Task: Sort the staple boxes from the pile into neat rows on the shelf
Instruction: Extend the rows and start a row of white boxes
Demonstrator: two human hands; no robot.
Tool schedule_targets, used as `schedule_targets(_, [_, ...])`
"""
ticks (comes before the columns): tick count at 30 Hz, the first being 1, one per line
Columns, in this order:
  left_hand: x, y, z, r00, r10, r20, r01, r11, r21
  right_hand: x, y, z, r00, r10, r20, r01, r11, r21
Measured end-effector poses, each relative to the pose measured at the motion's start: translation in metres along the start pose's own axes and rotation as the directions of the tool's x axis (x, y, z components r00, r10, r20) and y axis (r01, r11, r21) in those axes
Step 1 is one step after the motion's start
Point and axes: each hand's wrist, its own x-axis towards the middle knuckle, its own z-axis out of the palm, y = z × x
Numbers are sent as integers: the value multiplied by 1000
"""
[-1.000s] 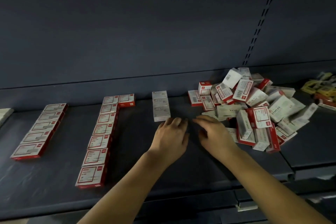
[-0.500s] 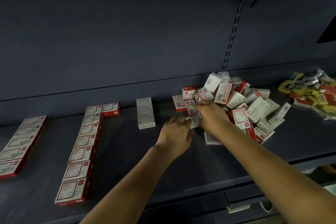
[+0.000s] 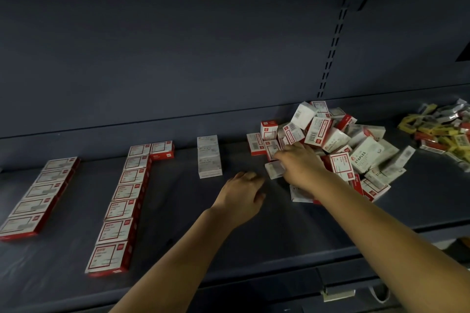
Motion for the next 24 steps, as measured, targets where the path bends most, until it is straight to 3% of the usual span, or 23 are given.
schedule_targets(5, [-11,-2,-3,1000,-7,5,7,1000,-1,0,-7,1,995,5,104,0,999,-47])
schedule_targets(15, [-25,-10,-3,1000,-23,-3,23,1000,-2,-6,-13,4,997,75,28,-76,995,57])
schedule_targets(21, [-31,-11,-5,1000,-28,-5,28,1000,4,-7,-21,5,978,182,104,-193,976,100])
schedule_targets(24, [-33,-12,-7,999,-35,-12,35,999,5,-6,-19,5,980,166,106,-180,973,144])
